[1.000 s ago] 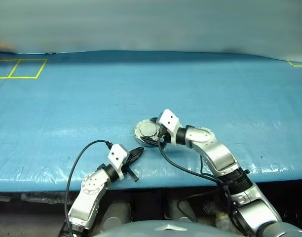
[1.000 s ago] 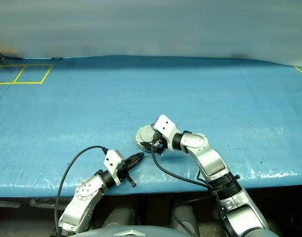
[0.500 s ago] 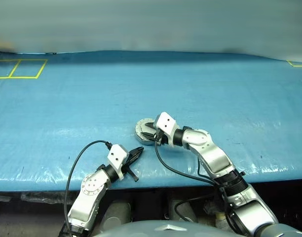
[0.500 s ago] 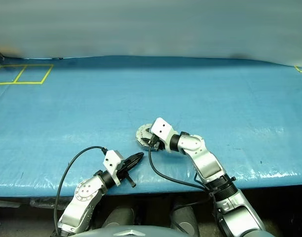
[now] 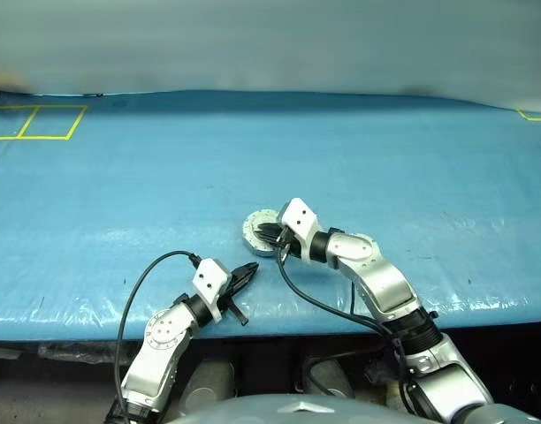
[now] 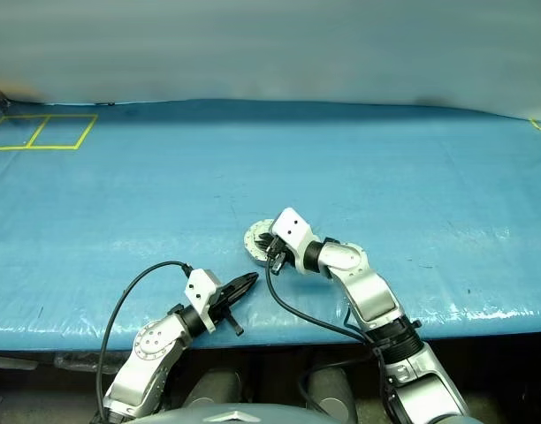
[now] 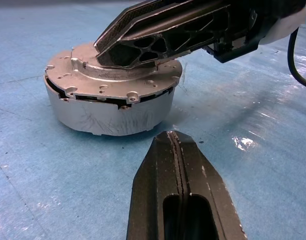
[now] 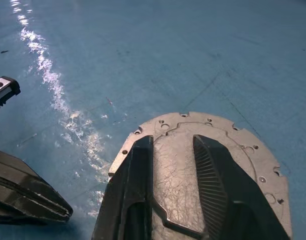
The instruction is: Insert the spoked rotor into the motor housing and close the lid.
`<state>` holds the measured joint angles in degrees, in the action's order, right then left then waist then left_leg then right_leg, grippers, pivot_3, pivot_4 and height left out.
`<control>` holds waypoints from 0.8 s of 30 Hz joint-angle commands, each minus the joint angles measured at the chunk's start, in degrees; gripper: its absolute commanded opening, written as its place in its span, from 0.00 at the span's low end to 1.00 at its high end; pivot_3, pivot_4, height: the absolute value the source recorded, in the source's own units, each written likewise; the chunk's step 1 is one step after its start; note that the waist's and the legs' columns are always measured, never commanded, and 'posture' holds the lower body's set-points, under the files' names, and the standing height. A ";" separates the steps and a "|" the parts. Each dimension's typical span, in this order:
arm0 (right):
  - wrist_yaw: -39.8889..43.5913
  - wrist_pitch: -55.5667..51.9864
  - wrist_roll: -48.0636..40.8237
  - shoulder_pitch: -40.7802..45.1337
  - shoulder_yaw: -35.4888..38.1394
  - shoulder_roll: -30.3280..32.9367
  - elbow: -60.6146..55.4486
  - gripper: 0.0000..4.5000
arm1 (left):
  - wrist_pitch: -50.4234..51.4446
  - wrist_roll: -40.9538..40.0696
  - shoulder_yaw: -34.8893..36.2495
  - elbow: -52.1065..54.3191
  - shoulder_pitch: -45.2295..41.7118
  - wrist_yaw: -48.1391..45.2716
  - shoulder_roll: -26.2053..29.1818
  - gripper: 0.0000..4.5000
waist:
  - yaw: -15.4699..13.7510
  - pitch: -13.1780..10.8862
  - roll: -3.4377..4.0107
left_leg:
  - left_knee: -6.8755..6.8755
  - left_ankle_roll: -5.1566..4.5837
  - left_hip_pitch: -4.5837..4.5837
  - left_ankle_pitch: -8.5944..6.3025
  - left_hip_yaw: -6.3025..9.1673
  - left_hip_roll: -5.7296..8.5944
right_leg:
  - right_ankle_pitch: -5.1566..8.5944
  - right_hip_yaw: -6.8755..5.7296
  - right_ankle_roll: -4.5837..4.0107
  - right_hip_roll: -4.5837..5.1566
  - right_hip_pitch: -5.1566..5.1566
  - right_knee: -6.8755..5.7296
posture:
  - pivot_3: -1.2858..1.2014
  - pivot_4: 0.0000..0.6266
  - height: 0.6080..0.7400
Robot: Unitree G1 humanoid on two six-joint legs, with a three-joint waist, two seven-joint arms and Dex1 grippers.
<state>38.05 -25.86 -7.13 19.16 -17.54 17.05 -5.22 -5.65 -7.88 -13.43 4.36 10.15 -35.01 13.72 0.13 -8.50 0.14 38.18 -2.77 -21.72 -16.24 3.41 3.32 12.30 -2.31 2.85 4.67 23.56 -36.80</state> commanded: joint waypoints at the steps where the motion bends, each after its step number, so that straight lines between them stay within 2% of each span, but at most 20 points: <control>1: -1.47 -1.29 -1.66 -0.37 2.24 -1.23 -2.47 0.51 | -0.89 -0.48 -0.21 0.69 -0.16 -0.15 -0.18 0.00 | 0.01 0.00 0.00 | 0.00 0.00 0.00 0.00 0.00 0.00 | 0.00 0.00 0.00 0.00 0.00 0.00 | 0.52 0.24 1.00; 8: -2.76 -0.58 0.21 -1.60 1.19 -1.23 -2.13 1.00 | 0.01 -0.48 -0.41 1.48 -0.44 0.14 -0.34 0.00 | 0.06 0.00 0.00 | -0.01 0.00 0.00 0.00 0.00 0.00 | 0.00 -0.01 0.00 -0.01 0.00 0.00 | 0.52 0.24 1.00; 17: -3.41 1.14 1.63 -1.37 0.46 -1.38 -1.94 1.00 | 0.35 -0.53 -0.35 1.84 -0.48 0.51 -0.48 0.00 | 0.29 0.00 0.00 | 0.00 0.05 0.00 0.03 -0.01 0.00 | 0.00 -0.01 0.00 -0.03 -0.01 -0.01 | 0.52 0.24 1.00; 19: -3.49 1.46 1.79 -1.35 0.41 -1.49 -1.92 0.91 | 0.28 -0.51 -0.36 1.74 -0.54 0.58 -0.50 0.00 | 0.33 0.00 0.00 | 0.00 0.05 0.00 0.03 -0.01 0.00 | 0.00 0.00 0.00 -0.03 0.00 -0.01 | 0.52 0.24 1.00; 22: -3.60 1.76 1.94 -1.39 0.47 -1.73 -2.06 0.71 | 0.15 -0.57 -0.39 1.68 -0.54 0.58 -0.54 0.00 | 0.34 0.00 0.00 | 0.00 0.06 0.00 0.03 -0.01 0.00 | 0.00 0.00 0.00 -0.03 0.00 -0.01 | 0.52 0.24 1.00; 23: -3.62 1.59 1.85 -1.35 0.60 -1.86 -2.23 0.67 | 0.14 -0.58 -0.40 1.66 -0.59 0.56 -0.53 0.00 | 0.34 0.00 0.00 | -0.01 0.06 0.00 0.04 -0.01 0.00 | 0.00 0.00 0.00 -0.03 0.00 -0.01 | 0.52 0.24 1.00; 24: -3.58 1.37 1.75 -1.31 0.71 -1.91 -2.46 0.67 | 0.12 -0.57 -0.44 1.59 -0.62 0.56 -0.54 0.00 | 0.34 0.00 0.00 | -0.01 0.06 0.00 0.04 -0.01 0.00 | 0.00 0.00 0.00 -0.03 0.00 -0.01 | 0.52 0.24 1.00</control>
<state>34.56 -25.35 -4.84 17.19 -17.31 15.60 -5.43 -5.16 -7.88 -13.58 4.37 9.76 -34.42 13.54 0.47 -8.50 0.14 38.17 -2.70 -21.72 -16.20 3.40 3.32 12.30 -2.31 2.85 4.64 23.56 -36.81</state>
